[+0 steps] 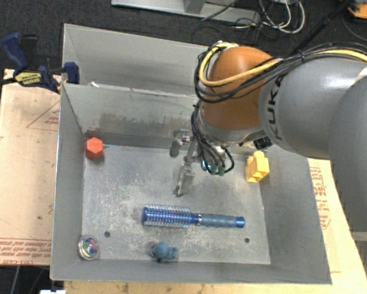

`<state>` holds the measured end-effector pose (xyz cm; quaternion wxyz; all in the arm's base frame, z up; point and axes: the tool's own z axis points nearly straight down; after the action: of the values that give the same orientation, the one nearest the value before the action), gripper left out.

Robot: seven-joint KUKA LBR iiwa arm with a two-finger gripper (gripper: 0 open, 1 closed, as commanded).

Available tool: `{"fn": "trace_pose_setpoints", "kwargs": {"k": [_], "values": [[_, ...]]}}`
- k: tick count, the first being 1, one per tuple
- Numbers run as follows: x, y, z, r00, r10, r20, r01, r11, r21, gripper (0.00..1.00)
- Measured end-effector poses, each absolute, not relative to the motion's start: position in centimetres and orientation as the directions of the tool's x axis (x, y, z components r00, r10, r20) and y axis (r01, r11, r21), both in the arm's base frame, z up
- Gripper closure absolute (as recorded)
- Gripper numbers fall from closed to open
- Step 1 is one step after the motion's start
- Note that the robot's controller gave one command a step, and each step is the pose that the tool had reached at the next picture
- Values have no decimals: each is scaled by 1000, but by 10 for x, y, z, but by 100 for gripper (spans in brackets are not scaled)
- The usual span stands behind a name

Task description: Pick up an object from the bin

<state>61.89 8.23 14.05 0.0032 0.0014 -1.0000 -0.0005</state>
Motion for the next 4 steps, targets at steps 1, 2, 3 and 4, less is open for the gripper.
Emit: {"fn": "trace_pose_setpoints", "kwargs": {"k": [1,2,3,4], "values": [[499,69,123,-964,265,6,265,964,-1,0],[527,79,68,-989,150,1,150,989,0,0],[527,79,69,-989,151,1,151,989,1,100],[537,80,200,-981,192,-9,192,981,4,100]]}}
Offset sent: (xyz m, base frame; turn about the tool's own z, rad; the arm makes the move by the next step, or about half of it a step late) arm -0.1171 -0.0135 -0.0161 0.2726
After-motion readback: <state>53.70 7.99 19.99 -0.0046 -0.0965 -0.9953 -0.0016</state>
